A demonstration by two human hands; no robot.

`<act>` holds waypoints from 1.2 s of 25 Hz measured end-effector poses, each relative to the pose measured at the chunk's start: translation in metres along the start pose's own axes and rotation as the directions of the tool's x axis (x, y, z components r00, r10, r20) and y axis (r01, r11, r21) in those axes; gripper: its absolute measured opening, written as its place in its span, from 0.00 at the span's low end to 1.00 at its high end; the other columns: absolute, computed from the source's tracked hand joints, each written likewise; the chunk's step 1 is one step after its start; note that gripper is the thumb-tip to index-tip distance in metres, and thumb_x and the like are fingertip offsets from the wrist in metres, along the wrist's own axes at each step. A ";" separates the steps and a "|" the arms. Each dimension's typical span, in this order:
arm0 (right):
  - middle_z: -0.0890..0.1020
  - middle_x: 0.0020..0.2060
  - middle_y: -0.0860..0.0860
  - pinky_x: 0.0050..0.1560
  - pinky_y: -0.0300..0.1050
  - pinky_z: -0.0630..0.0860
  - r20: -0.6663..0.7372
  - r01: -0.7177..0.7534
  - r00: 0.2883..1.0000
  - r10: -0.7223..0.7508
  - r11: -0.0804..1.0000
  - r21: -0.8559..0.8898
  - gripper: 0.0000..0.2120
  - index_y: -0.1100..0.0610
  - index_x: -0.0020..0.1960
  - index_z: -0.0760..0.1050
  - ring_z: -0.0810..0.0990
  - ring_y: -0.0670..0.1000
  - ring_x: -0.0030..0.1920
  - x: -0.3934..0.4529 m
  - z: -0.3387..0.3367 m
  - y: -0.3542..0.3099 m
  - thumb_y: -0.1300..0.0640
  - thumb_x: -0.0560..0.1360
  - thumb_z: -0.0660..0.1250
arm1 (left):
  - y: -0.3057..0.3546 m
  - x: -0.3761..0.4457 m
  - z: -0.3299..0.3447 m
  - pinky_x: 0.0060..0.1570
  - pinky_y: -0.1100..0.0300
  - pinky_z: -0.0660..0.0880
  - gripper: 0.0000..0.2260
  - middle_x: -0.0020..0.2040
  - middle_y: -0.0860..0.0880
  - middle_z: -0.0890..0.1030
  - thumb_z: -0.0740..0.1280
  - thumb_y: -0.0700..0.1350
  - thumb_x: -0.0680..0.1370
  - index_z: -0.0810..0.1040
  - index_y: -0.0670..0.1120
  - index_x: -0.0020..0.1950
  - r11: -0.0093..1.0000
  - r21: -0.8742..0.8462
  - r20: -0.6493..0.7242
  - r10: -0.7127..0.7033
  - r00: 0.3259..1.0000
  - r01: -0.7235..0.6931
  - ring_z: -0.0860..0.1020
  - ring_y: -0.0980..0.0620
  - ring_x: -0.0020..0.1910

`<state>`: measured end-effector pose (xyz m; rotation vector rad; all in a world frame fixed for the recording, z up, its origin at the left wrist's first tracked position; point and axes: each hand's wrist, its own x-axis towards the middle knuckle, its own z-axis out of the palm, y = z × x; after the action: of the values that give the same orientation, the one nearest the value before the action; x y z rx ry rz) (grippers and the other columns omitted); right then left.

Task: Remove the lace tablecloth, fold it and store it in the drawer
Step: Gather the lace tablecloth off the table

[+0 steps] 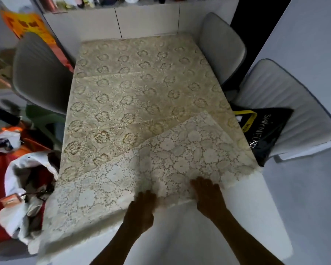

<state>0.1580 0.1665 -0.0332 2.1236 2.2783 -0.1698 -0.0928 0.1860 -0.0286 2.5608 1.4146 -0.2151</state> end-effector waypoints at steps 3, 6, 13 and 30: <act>0.82 0.32 0.57 0.28 0.48 0.77 0.037 -0.035 0.999 0.038 0.997 -0.074 0.11 0.60 0.37 0.81 0.80 0.58 0.29 0.004 0.006 -0.006 0.63 0.56 0.78 | -0.006 0.008 0.002 0.46 0.60 0.81 0.14 0.50 0.47 0.83 0.75 0.41 0.66 0.80 0.45 0.51 0.971 -0.239 0.187 0.049 0.981 -0.002 0.83 0.46 0.49; 0.84 0.42 0.53 0.42 0.46 0.80 0.431 -0.033 0.902 0.029 0.999 0.002 0.07 0.58 0.46 0.80 0.84 0.54 0.43 -0.027 -0.005 -0.001 0.56 0.70 0.71 | 0.008 -0.007 0.004 0.48 0.57 0.76 0.10 0.52 0.47 0.80 0.69 0.44 0.72 0.79 0.47 0.53 0.950 -0.312 0.592 0.172 0.788 0.027 0.78 0.46 0.52; 0.72 0.69 0.51 0.65 0.47 0.71 0.779 -0.287 0.626 -0.049 0.914 0.287 0.20 0.51 0.65 0.73 0.72 0.53 0.67 -0.111 -0.016 0.038 0.55 0.73 0.68 | 0.006 -0.032 -0.008 0.59 0.54 0.74 0.28 0.66 0.51 0.73 0.73 0.56 0.71 0.71 0.51 0.68 0.888 -0.362 0.508 -0.066 0.859 0.282 0.72 0.47 0.65; 0.78 0.35 0.56 0.36 0.45 0.70 0.455 -0.707 0.702 0.548 0.613 0.352 0.14 0.59 0.42 0.75 0.82 0.61 0.46 -0.080 -0.028 0.128 0.50 0.70 0.75 | -0.015 -0.003 -0.077 0.39 0.62 0.71 0.08 0.38 0.51 0.77 0.73 0.40 0.71 0.76 0.51 0.40 0.790 -0.532 0.647 0.146 0.749 0.305 0.76 0.53 0.38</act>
<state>0.2934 0.0983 -0.0062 2.7533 1.2512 -1.0870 -0.1048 0.2109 0.0444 1.6241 1.0656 -0.5242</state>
